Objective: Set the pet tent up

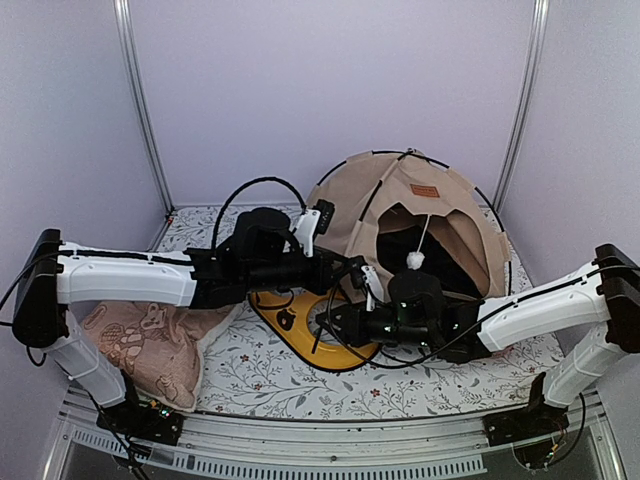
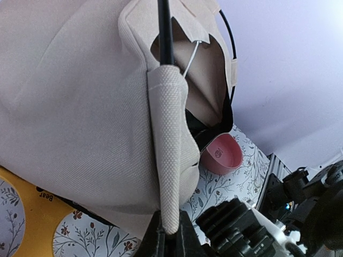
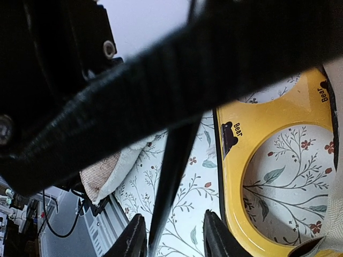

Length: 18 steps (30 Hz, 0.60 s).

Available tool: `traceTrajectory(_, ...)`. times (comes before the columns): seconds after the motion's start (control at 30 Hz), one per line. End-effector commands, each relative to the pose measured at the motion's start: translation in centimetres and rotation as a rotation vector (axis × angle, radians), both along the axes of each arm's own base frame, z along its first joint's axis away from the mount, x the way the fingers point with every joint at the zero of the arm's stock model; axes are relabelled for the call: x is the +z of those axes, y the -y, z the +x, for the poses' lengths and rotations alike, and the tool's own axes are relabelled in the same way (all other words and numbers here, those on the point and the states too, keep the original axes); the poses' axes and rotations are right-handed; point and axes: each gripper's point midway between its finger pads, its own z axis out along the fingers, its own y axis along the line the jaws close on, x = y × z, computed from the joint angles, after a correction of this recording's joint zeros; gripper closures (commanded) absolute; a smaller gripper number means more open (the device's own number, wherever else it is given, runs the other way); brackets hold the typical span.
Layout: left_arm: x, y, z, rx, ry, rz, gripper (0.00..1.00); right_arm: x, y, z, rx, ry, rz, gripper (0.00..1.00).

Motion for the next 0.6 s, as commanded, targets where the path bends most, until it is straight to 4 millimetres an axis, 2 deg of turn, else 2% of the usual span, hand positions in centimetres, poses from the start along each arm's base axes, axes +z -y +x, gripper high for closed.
traceTrajectory(0.0, 1.8, 0.3, 0.2, -0.010, 0.026, -0.054, 1.00, 2.1, -0.7, 0.7, -0.035, 0.030, 0.057, 0.66)
traceTrajectory(0.1, 1.9, 0.1, 0.3, -0.010, 0.028, -0.058, 1.00, 2.3, -0.6, 1.0, -0.053, 0.034, 0.054, 0.72)
traceTrajectory(0.23, 2.0, -0.2, 0.2, -0.016, 0.030, -0.062, 0.97, 2.9, -0.9, 1.4, -0.065, 0.044, 0.048, 0.99)
traceTrajectory(0.4, 3.5, -1.4, 0.1, -0.001, 0.073, -0.070, 0.80, 4.2, -1.1, 1.7, -0.063, 0.063, 0.045, 1.00)
traceTrajectory(0.57, 6.1, -4.5, -0.3, 0.050, 0.157, -0.092, 0.57, 6.0, -1.5, 1.9, -0.050, 0.069, 0.064, 1.00)
